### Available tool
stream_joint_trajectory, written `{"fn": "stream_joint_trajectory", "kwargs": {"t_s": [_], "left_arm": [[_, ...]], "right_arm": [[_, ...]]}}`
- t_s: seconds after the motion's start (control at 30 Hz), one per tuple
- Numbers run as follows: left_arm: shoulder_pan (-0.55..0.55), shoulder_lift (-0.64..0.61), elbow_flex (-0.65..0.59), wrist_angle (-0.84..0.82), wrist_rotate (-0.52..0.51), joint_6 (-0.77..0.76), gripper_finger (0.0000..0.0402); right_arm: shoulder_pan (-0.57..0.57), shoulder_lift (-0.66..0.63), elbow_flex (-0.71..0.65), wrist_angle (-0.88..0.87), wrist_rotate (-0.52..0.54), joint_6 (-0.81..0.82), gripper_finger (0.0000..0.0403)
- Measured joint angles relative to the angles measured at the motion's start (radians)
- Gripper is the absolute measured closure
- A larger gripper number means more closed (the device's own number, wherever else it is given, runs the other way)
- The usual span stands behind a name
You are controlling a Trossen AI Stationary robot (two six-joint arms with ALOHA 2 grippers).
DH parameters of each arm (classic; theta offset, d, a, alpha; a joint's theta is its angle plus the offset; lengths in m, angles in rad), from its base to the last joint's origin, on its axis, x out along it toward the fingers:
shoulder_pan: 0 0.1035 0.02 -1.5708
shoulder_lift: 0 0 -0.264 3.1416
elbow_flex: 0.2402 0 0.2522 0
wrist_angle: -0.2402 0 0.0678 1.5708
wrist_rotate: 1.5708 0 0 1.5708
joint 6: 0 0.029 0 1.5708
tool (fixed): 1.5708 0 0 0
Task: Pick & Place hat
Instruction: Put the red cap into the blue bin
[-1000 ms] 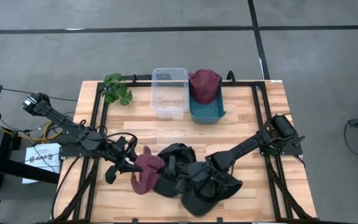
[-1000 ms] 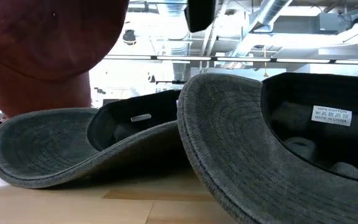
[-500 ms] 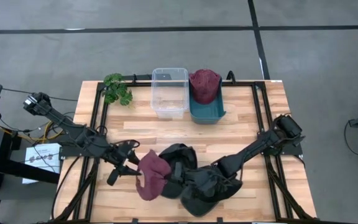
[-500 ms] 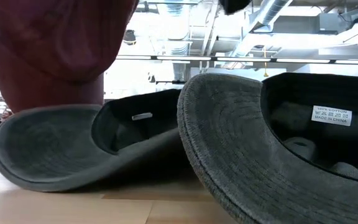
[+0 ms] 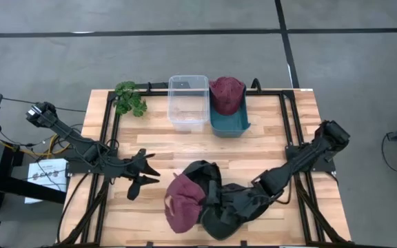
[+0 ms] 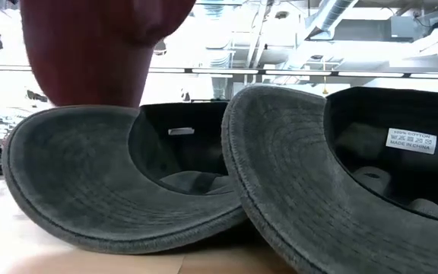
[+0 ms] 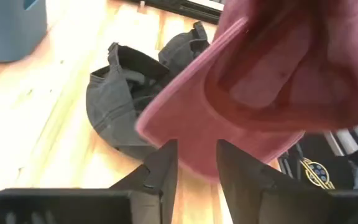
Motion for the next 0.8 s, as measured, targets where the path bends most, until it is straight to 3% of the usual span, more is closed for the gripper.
{"fn": "stream_joint_trajectory", "kwargs": {"t_s": [0.27,0.57,0.8], "left_arm": [[-0.008,0.000,0.000,0.133,-0.004,0.151,0.0313],[-0.010,0.000,0.000,0.425,-0.004,0.486,0.0314],[0.094,0.040,0.000,0.471,-0.004,0.511,0.0314]], "right_arm": [[-0.055,-0.103,0.000,-0.137,-0.005,0.142,0.0403],[-0.147,-0.095,0.000,-0.146,-0.175,0.183,0.0403],[-0.191,-0.099,0.000,-0.104,-0.234,0.175,0.0403]]}}
